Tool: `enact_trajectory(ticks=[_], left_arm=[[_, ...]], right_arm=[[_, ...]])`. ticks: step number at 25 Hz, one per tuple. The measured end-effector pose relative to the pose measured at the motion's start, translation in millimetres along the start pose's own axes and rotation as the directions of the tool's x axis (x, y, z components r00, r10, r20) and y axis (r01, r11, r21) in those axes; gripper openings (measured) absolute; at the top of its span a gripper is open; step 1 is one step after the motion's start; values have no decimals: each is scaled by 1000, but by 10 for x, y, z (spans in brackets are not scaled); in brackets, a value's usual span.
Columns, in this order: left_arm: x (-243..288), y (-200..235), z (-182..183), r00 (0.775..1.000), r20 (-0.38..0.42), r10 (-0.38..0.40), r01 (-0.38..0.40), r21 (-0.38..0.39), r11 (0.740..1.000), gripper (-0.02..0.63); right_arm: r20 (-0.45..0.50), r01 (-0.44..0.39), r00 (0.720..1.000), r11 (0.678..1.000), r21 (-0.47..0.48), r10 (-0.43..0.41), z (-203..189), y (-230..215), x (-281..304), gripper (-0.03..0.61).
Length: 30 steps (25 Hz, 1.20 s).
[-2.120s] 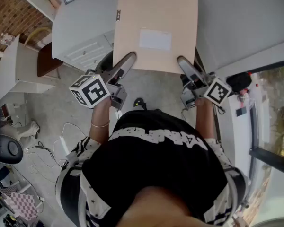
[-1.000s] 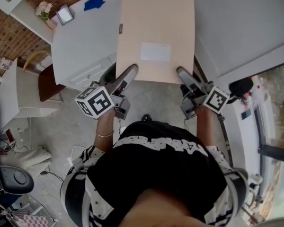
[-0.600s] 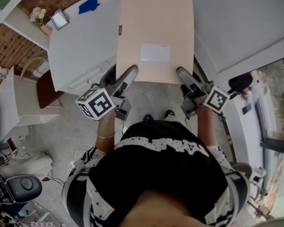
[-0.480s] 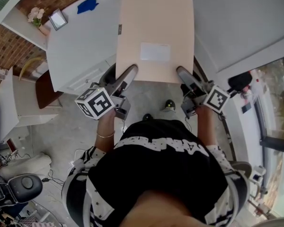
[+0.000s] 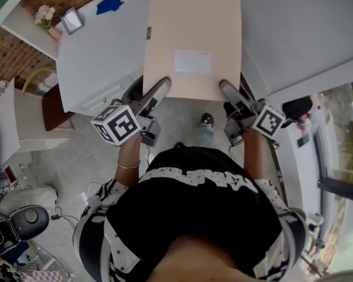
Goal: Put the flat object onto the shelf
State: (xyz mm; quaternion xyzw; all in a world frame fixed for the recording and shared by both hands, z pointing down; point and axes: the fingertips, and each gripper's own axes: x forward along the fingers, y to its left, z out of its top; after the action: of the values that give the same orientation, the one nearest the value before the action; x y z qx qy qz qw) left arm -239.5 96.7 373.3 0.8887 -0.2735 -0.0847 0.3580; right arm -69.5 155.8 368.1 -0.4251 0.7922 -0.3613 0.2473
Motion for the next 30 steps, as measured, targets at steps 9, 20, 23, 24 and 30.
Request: enact_trajectory(ticks=[9, 20, 23, 24, 30], left_arm=[[355, 35, 16, 999, 20, 38, -38, -1, 999, 393], [717, 95, 128, 993, 62, 98, -99, 10, 995, 393], [798, 89, 145, 991, 76, 114, -115, 16, 993, 393], [822, 91, 156, 990, 80, 119, -120, 17, 993, 393], [971, 80, 207, 984, 105, 146, -149, 20, 989, 393]], right_arm=[[-23, -19, 1000, 1000, 15, 20, 289, -294, 87, 380], [-63, -81, 995, 996, 27, 83, 637, -585, 321, 380], [-73, -95, 993, 995, 34, 97, 716, -662, 353, 380], [-75, -99, 992, 994, 37, 102, 743, -679, 370, 380], [-99, -129, 986, 991, 40, 132, 911, -770, 456, 380]])
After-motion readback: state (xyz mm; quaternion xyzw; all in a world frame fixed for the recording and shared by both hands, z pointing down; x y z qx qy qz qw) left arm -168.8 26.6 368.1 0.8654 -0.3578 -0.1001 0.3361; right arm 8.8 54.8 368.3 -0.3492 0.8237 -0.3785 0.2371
